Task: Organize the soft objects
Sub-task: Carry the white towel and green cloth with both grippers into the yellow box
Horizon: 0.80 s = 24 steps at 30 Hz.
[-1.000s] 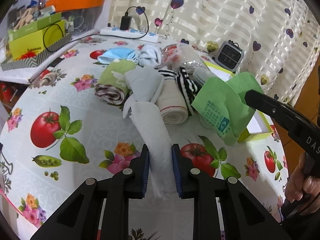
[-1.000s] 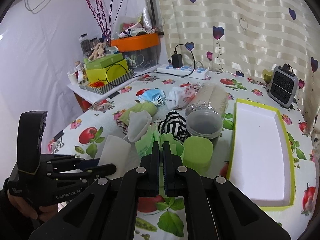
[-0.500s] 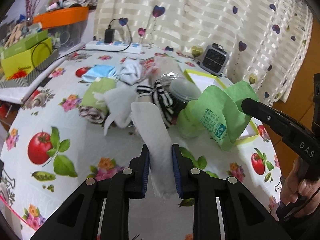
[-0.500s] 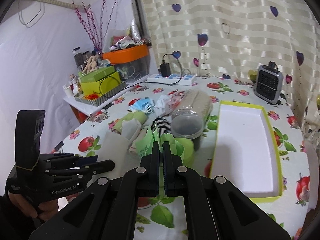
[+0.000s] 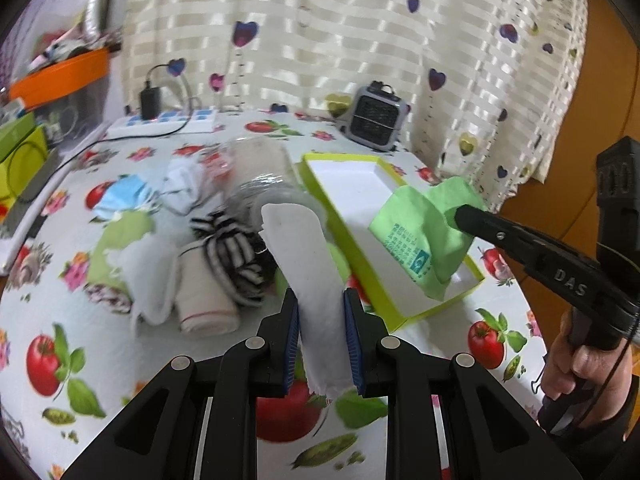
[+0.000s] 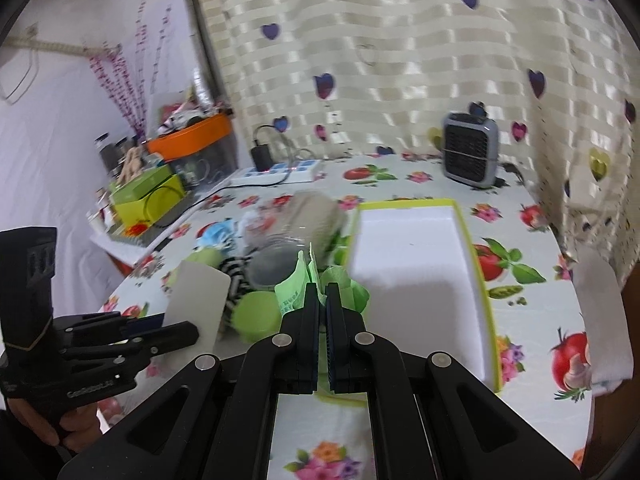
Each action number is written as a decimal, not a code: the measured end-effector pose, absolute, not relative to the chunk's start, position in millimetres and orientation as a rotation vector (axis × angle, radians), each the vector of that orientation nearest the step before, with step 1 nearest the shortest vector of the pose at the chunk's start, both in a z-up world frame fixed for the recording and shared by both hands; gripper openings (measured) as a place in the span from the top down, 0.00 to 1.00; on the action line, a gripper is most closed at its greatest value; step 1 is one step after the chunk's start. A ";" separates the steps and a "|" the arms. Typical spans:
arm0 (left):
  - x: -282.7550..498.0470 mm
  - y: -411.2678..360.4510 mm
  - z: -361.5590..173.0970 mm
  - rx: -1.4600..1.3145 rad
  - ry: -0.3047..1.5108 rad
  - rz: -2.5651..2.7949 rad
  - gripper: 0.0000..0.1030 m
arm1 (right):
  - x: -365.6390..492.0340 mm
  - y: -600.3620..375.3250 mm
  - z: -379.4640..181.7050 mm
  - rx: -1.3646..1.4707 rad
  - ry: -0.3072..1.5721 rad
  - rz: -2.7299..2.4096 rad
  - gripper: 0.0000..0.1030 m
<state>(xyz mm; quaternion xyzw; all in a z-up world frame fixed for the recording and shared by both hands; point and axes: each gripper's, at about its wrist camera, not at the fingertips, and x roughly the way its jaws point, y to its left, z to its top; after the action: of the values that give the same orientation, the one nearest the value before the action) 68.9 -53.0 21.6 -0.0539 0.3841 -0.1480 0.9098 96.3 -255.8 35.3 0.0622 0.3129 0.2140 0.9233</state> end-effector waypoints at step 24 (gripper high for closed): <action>140.7 -143.4 6.8 -0.038 0.857 -0.493 0.80 | 140.4 -329.1 -11.0 0.209 0.739 0.233 0.54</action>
<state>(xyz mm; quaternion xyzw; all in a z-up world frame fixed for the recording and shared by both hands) 140.7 -143.4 6.8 -0.0183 0.4113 -0.2367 0.8800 140.4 -329.1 -11.0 0.1016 0.3597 0.1136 0.9205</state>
